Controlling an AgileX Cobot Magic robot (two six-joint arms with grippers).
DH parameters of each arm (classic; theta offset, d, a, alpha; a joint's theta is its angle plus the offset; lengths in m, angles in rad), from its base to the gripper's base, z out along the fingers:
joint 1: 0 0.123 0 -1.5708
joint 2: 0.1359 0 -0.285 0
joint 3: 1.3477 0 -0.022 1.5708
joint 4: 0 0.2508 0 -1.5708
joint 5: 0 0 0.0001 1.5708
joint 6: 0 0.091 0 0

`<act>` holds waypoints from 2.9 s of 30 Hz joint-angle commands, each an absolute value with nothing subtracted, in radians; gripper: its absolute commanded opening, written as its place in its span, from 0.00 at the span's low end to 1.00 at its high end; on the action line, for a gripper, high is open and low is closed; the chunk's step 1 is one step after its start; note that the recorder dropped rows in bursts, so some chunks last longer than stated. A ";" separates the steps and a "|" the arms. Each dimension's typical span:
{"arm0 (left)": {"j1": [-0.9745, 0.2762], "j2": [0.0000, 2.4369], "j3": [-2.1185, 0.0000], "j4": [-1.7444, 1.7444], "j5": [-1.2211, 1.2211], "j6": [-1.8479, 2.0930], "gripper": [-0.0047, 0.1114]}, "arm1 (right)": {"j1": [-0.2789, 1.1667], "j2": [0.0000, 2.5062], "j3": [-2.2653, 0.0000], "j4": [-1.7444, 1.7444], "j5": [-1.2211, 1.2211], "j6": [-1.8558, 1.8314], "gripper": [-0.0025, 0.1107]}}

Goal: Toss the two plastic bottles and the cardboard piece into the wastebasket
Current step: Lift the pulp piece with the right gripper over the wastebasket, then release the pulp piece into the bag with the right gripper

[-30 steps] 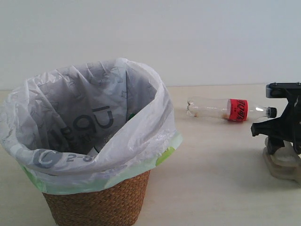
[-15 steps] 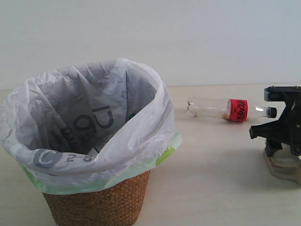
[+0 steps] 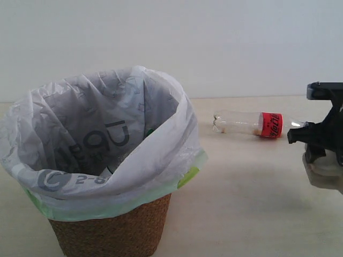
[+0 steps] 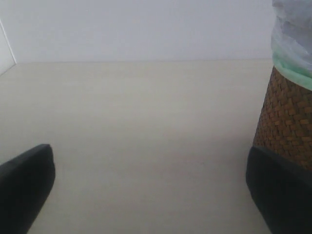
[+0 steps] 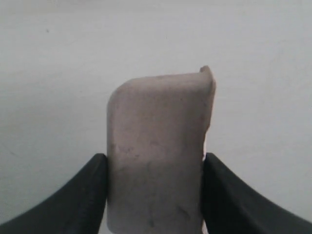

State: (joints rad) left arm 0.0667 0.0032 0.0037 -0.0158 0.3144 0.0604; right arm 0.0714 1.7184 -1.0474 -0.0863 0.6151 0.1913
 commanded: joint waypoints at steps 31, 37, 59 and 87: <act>0.059 0.000 0.000 -0.018 0.307 0.052 0.97 | 0.573 1.347 -1.448 0.725 0.753 -0.361 0.02; 0.059 0.000 0.000 -0.018 0.307 0.052 0.97 | 0.486 1.347 -1.455 0.318 0.812 -0.075 0.02; 0.059 0.000 0.000 -0.018 0.307 0.052 0.97 | 0.322 1.349 -1.455 0.291 0.881 0.000 0.02; 0.059 0.000 0.000 -0.018 0.307 0.052 0.97 | 0.182 1.446 -1.431 -0.089 1.016 0.131 0.64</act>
